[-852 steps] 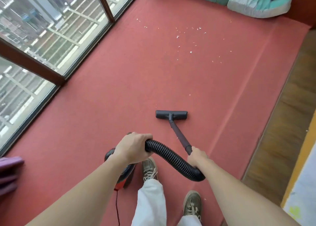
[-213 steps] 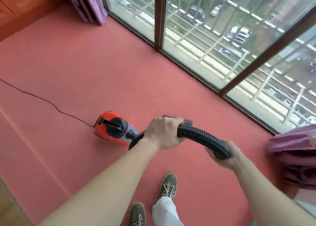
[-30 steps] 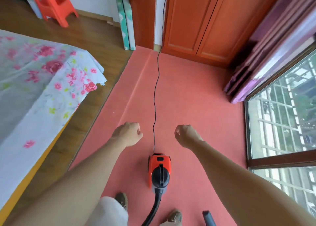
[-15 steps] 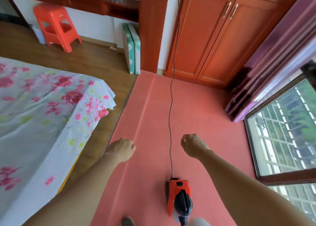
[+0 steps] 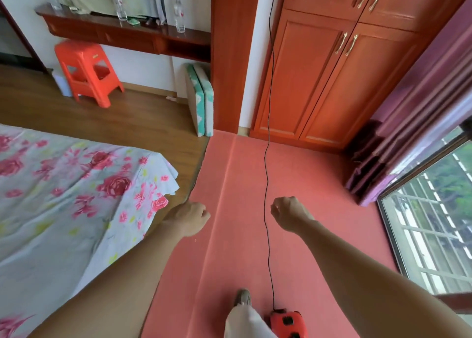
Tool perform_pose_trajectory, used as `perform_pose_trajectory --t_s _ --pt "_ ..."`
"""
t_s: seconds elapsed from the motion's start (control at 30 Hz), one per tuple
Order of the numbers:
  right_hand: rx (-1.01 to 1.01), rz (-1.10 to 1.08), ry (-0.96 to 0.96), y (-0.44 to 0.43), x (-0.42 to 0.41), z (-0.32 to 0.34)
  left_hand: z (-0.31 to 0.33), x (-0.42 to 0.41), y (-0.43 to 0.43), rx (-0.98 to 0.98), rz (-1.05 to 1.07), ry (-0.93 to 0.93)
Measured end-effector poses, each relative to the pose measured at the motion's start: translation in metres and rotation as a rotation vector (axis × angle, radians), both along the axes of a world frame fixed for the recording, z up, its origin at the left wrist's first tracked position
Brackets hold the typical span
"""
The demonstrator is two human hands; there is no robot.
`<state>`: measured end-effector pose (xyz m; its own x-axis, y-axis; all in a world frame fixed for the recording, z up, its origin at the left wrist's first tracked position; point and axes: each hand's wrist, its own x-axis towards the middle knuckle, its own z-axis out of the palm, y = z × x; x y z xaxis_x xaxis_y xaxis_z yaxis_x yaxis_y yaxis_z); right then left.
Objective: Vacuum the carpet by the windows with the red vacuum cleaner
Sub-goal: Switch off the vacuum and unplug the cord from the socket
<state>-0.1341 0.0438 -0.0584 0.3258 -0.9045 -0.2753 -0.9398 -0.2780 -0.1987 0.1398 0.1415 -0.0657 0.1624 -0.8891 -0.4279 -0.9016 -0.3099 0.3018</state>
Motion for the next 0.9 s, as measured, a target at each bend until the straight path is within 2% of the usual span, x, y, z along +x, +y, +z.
perform_pose_trajectory --t_s 0.2,0.4,0.67,0.9 --pt "-0.042 0.017 -0.065 -0.110 0.035 0.005 0.031 0.027 -0.117 -0.031 -0.026 -0.110" --pt "-0.085 0.016 -0.078 -0.230 0.059 0.046 0.076 0.042 -0.249 -0.108 -0.069 -0.146" --pt "-0.084 0.025 0.016 -0.363 0.106 0.048 0.066 0.081 -0.399 -0.096 -0.247 -0.209" --pt "-0.124 -0.105 0.003 -0.485 0.157 0.086 0.108 0.133 -0.560 -0.213 -0.328 -0.167"
